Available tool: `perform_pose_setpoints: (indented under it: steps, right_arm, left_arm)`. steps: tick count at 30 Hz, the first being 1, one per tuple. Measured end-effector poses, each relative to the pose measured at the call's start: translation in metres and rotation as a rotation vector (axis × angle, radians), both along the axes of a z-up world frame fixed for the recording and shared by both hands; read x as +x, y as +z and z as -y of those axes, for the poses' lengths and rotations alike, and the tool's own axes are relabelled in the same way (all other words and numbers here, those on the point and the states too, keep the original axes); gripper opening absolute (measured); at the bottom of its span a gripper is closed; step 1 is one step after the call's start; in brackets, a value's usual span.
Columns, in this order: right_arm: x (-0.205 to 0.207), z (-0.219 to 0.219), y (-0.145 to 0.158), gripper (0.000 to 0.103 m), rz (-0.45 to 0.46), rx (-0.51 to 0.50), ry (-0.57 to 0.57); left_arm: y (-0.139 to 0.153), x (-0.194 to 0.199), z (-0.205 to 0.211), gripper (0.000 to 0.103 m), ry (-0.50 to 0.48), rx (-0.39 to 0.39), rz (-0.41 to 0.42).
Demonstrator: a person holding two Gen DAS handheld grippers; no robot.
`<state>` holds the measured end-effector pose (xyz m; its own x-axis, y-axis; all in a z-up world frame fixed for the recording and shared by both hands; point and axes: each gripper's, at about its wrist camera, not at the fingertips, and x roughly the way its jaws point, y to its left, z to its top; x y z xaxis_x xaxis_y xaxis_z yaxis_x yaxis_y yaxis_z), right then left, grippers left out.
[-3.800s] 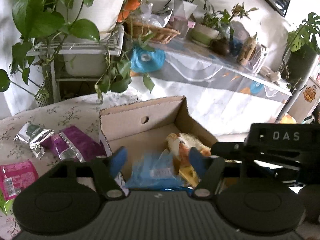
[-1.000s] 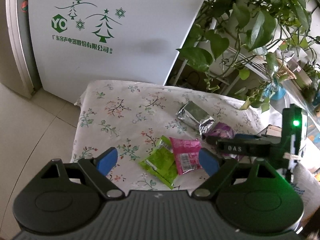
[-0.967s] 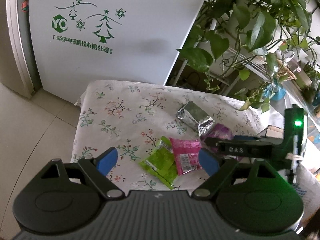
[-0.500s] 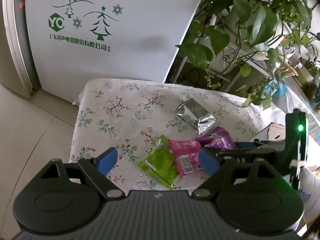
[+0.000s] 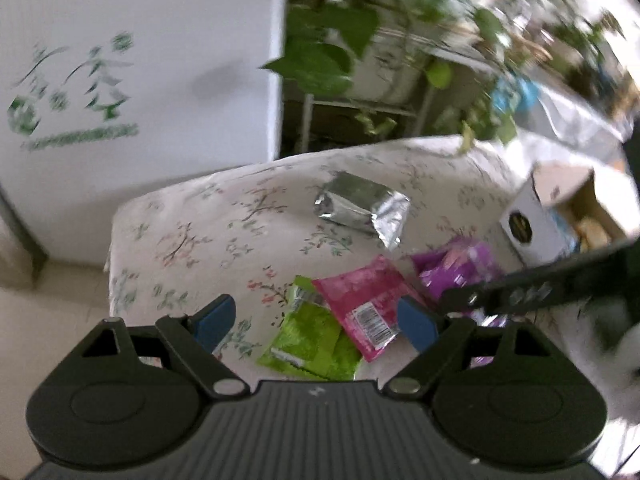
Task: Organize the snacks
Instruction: 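Close the left tool on the pink packet while the right tool grasps the purple packet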
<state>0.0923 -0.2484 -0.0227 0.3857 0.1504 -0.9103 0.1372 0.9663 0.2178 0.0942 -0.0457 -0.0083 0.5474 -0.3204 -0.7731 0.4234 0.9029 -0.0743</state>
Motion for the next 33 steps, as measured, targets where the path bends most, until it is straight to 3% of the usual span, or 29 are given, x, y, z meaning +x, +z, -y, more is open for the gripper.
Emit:
perform_pose_setpoints:
  steps: [6,16,21,27,33]
  right_arm:
    - [-0.032,0.015,0.032,0.076,0.059,0.031,-0.148]
    - [-0.056,0.021,0.06,0.076,0.141,0.135,-0.167]
    - [-0.057,0.033,0.067,0.077,0.156,0.143,-0.202]
    - [-0.061,0.041,0.07,0.076,0.171,0.14,-0.218]
    - [-0.063,0.045,0.07,0.077,0.181,0.137,-0.231]
  left_arm:
    - [-0.007,0.003,0.019,0.087,-0.144,0.053,0.068]
    - [-0.029,0.018,0.047,0.087,-0.309,0.089,0.037]
    - [-0.039,0.021,0.054,0.087,-0.349,0.14,0.026]
    - [-0.039,0.023,0.067,0.087,-0.391,0.135,0.036]
    - [-0.046,0.021,0.08,0.087,-0.438,0.178,0.042]
